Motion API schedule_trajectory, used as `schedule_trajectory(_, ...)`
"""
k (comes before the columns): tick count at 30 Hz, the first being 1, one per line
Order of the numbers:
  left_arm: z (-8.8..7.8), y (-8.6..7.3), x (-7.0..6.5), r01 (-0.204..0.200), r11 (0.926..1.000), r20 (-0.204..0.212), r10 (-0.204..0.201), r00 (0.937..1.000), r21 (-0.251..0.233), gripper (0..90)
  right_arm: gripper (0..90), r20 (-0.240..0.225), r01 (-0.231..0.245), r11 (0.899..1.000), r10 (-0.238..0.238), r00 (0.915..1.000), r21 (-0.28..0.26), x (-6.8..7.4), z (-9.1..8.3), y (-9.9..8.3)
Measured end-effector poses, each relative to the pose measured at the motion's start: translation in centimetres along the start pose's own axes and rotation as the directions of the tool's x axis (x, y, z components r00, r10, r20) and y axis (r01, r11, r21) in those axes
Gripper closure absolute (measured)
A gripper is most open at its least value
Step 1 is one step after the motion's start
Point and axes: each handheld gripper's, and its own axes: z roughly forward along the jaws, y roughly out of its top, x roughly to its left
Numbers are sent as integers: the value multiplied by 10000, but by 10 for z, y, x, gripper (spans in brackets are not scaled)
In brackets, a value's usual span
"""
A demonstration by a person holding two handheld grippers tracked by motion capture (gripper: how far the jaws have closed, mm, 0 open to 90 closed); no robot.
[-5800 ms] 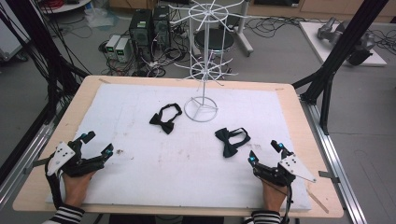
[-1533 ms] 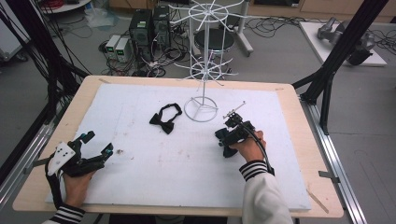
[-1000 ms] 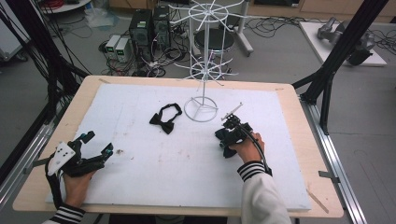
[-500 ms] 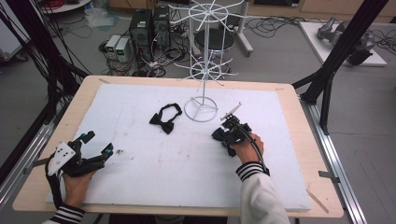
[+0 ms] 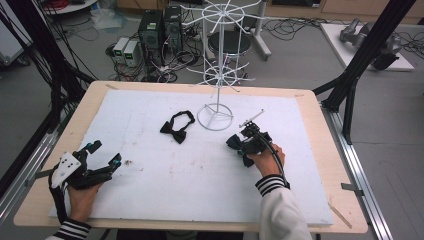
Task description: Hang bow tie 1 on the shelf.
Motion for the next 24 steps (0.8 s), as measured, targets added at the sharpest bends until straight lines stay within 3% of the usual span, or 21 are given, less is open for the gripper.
schedule_trajectory(10,0,0,0,-6,10000,-19,6,10000,11,138,752,-43,-109,9966,105,9999,-818,-2,-11,-3)
schedule_trajectory(24,0,0,0,14,10000,-14,-14,10000,-1,138,751,-87,-159,9713,142,9999,-2374,-5,-32,-7)
